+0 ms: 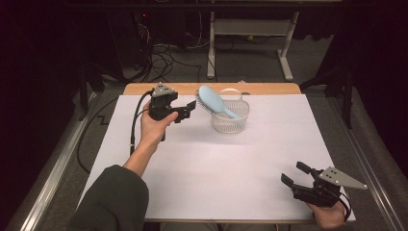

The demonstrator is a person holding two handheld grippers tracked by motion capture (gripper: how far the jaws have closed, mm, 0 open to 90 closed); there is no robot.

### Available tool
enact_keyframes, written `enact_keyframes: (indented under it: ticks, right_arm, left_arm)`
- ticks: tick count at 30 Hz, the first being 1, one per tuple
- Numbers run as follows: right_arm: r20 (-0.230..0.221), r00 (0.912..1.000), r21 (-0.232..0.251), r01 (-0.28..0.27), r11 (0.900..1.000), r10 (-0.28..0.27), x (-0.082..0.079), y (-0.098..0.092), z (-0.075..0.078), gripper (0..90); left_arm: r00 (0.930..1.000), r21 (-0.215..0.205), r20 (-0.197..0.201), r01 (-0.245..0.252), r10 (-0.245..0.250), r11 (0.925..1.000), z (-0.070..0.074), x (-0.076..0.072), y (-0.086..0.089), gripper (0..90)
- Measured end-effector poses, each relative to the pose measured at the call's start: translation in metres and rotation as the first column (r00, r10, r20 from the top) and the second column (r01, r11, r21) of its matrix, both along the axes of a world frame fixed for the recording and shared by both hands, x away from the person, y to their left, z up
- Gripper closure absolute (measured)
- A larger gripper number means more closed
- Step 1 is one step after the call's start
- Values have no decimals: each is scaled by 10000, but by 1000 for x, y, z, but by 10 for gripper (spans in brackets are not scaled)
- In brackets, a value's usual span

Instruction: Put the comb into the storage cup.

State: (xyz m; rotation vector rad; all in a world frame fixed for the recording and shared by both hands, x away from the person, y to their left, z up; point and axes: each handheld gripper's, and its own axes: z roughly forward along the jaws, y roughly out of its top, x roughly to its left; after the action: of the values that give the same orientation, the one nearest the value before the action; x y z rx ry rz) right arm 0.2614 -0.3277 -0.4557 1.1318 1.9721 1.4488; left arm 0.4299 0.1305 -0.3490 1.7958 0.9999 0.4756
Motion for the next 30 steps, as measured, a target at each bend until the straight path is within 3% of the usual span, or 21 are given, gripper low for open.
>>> enact_keyframes:
  ticks: [16,30]
  right_arm:
    - [-19,10000,62,23,10000,-23,0,-2,0,223]
    - [-5,10000,121,81,9999,-81,0,-2,0,222]
  left_arm:
    - [9996,139,285,38,-42,9999,6,-11,10,232]
    - [9994,293,339,111,-121,9995,2,-23,20,232]
